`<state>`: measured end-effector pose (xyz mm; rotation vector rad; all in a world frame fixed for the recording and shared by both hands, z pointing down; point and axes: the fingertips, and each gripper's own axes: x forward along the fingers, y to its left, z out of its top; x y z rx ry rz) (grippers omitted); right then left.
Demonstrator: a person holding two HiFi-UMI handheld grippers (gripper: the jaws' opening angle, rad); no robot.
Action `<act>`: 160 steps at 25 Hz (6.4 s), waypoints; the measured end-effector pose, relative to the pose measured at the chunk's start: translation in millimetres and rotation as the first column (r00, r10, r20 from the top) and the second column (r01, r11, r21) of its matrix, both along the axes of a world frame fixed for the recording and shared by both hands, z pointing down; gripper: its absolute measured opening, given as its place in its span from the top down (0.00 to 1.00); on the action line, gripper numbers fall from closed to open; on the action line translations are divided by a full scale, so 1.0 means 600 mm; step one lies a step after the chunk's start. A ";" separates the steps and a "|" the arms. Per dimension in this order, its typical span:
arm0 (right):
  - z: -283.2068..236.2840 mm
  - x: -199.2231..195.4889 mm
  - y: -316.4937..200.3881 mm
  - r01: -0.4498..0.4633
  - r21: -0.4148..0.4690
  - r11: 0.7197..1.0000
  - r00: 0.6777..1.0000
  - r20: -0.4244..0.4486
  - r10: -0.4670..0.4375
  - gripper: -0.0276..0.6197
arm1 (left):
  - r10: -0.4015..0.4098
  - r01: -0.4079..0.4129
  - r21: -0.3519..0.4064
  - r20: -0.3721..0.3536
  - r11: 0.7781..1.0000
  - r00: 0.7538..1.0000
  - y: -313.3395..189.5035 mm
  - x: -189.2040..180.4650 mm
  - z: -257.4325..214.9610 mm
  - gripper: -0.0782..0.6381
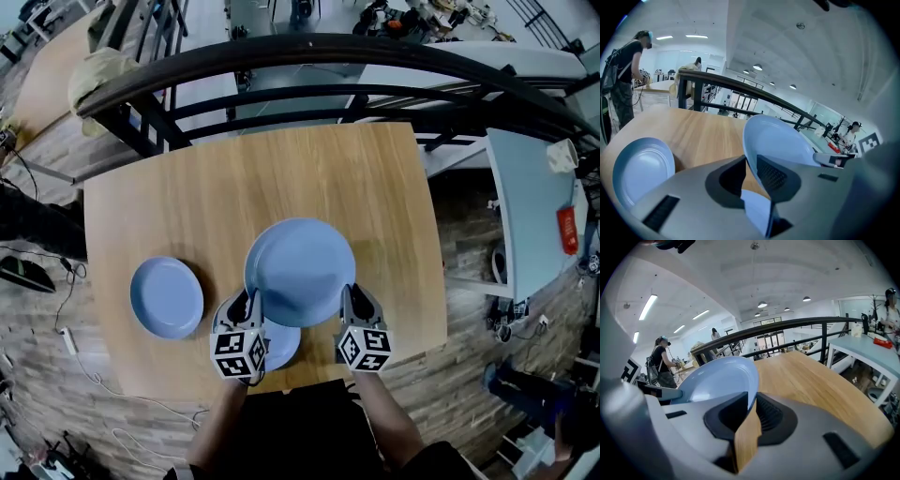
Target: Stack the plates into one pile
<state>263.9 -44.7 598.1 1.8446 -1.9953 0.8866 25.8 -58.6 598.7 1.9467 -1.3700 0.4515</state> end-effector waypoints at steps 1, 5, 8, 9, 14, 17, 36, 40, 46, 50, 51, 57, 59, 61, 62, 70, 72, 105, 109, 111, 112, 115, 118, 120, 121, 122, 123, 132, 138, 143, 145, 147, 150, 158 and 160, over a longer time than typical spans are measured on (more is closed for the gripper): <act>-0.002 -0.008 0.009 0.004 -0.001 1.000 1.000 0.001 -0.004 0.85 | -0.003 0.003 -0.001 -0.002 1.000 1.000 0.011 -0.008 -0.002 0.77; -0.009 -0.041 0.044 0.017 -0.003 1.000 1.000 -0.003 -0.017 0.85 | -0.008 0.008 -0.004 -0.004 1.000 1.000 0.052 -0.041 -0.009 0.77; -0.014 -0.067 0.071 0.019 -0.004 1.000 1.000 -0.006 -0.019 0.85 | -0.009 0.009 -0.008 -0.005 1.000 1.000 0.082 -0.067 -0.015 0.77; -0.015 -0.075 0.079 0.019 -0.005 1.000 1.000 -0.007 -0.019 0.85 | -0.010 0.010 -0.009 -0.007 1.000 1.000 0.092 -0.075 -0.016 0.77; -0.018 -0.112 0.114 0.024 -0.005 1.000 1.000 -0.019 -0.024 0.85 | -0.017 0.017 -0.006 -0.017 1.000 1.000 0.131 -0.112 -0.021 0.77; -0.020 -0.127 0.126 0.039 -0.003 0.999 0.999 -0.027 -0.039 0.85 | -0.021 0.020 -0.006 -0.021 1.000 1.000 0.151 -0.127 -0.022 0.77; 0.032 -0.173 0.153 0.343 -0.029 0.939 0.939 0.000 -0.343 0.85 | -0.305 0.305 -0.027 0.004 0.952 0.952 0.287 -0.157 0.040 0.77; 0.062 -0.177 0.158 0.394 -0.051 0.918 0.919 -0.005 -0.395 0.85 | -0.353 0.353 -0.057 0.006 0.934 0.936 0.313 -0.154 0.070 0.77; 0.104 -0.183 0.172 0.454 -0.089 0.886 0.890 -0.005 -0.456 0.85 | -0.415 0.414 -0.100 0.012 0.905 0.910 0.352 -0.150 0.115 0.77; 0.131 -0.193 0.174 0.482 -0.115 0.869 0.874 -0.004 -0.486 0.85 | -0.455 0.455 -0.125 0.028 0.882 0.890 0.369 -0.153 0.140 0.77; 0.136 -0.194 0.175 0.491 -0.121 0.863 0.869 -0.004 -0.495 0.85 | -0.463 0.463 -0.129 0.030 0.877 0.886 0.372 -0.153 0.144 0.77; 0.157 -0.197 0.177 0.524 -0.147 0.839 0.848 -0.005 -0.531 0.85 | -0.486 0.486 -0.153 0.039 0.861 0.873 0.386 -0.150 0.167 0.77; 0.164 -0.197 0.178 0.527 -0.155 0.835 0.845 -0.005 -0.534 0.85 | -0.491 0.491 -0.158 0.043 0.857 0.870 0.388 -0.149 0.173 0.77; 0.171 -0.197 0.179 0.530 -0.164 0.832 0.843 -0.004 -0.538 0.85 | -0.496 0.497 -0.163 0.048 0.852 0.867 0.389 -0.149 0.178 0.77; 0.175 -0.197 0.180 0.532 -0.169 0.829 0.841 -0.004 -0.541 0.85 | -0.500 0.501 -0.164 0.050 0.850 0.865 0.390 -0.149 0.180 0.77; 0.195 -0.197 0.180 0.558 -0.196 0.806 0.821 -0.014 -0.571 0.83 | -0.524 0.526 -0.173 0.061 0.833 0.850 0.388 -0.150 0.192 0.77; 0.201 -0.198 0.181 0.563 -0.208 0.800 0.814 -0.025 -0.580 0.83 | -0.525 0.526 -0.172 0.059 0.833 0.849 0.387 -0.150 0.193 0.77; 0.025 -0.316 0.141 0.698 0.028 0.716 0.716 -0.048 -0.696 0.76 | -0.672 0.670 -0.048 -0.055 0.741 0.739 0.411 -0.234 0.036 0.70; -0.005 -0.374 0.148 0.712 0.054 0.700 0.702 -0.035 -0.711 0.76 | -0.678 0.677 -0.037 -0.074 0.735 0.732 0.409 -0.281 0.016 0.70; -0.013 -0.400 0.150 0.718 0.058 0.694 0.696 -0.032 -0.717 0.76 | -0.682 0.682 -0.028 -0.073 0.730 0.727 0.406 -0.307 0.011 0.70; -0.016 -0.413 0.150 0.720 0.061 0.691 0.694 -0.032 -0.720 0.76 | -0.683 0.684 -0.022 -0.071 0.729 0.727 0.404 -0.319 0.009 0.70; -0.026 -0.451 0.146 0.722 0.072 0.689 0.692 -0.033 -0.721 0.76 | -0.671 0.672 -0.008 -0.068 0.741 0.739 0.392 -0.354 0.001 0.70; -0.033 -0.486 0.144 0.716 0.078 0.693 0.697 -0.036 -0.716 0.76 | -0.643 0.645 -0.001 -0.069 0.764 0.762 0.380 -0.381 -0.004 0.70; -0.040 -0.505 0.139 0.711 0.081 0.699 0.703 -0.038 -0.710 0.76 | -0.633 0.635 -0.001 -0.077 0.772 0.770 0.370 -0.400 -0.008 0.70; -0.043 -0.514 0.136 0.708 0.081 0.702 0.706 -0.041 -0.707 0.76 | -0.631 0.633 -0.001 -0.081 0.774 0.772 0.363 -0.410 -0.009 0.70; -0.045 -0.523 0.131 0.705 0.081 0.705 0.709 -0.043 -0.704 0.76 | -0.628 0.631 0.000 -0.083 0.776 0.773 0.356 -0.419 -0.011 0.70; -0.047 -0.530 0.127 0.701 0.081 0.708 0.713 -0.045 -0.700 0.76 | -0.626 0.628 0.002 -0.085 0.778 0.776 0.349 -0.429 -0.012 0.70; -0.046 -0.590 0.086 0.674 0.059 0.737 0.739 -0.062 -0.671 0.76 | -0.601 0.605 0.014 -0.091 0.796 0.794 0.291 -0.512 -0.019 0.70; -0.021 -0.620 0.062 0.649 0.025 0.760 0.760 -0.070 -0.646 0.76 | -0.587 0.588 -0.019 -0.087 0.809 0.805 0.274 -0.551 0.006 0.70; -0.002 -0.644 0.045 0.622 -0.010 0.783 0.780 -0.078 -0.621 0.76 | -0.568 0.566 -0.049 -0.081 0.823 0.819 0.259 -0.587 0.033 0.70; 0.006 -0.652 0.040 0.615 -0.021 0.789 0.785 -0.081 -0.614 0.76 | -0.559 0.556 -0.060 -0.078 0.829 0.826 0.252 -0.598 0.043 0.70; 0.017 -0.658 0.034 0.608 -0.033 0.793 0.789 -0.085 -0.608 0.76 | -0.552 0.548 -0.067 -0.075 0.834 0.831 0.244 -0.608 0.054 0.70; 0.034 -0.663 0.025 0.594 -0.052 0.803 0.798 -0.093 -0.596 0.76 | -0.549 0.544 -0.076 -0.078 0.835 0.832 0.233 -0.624 0.069 0.70; 0.081 -0.654 -0.017 0.549 -0.109 0.828 0.818 -0.135 -0.560 0.76 | -0.509 0.498 -0.121 -0.086 0.859 0.856 0.197 -0.625 0.117 0.69; 0.095 -0.656 -0.027 0.548 -0.124 0.827 0.815 -0.144 -0.562 0.76 | -0.506 0.492 -0.135 -0.092 0.860 0.858 0.190 -0.623 0.128 0.69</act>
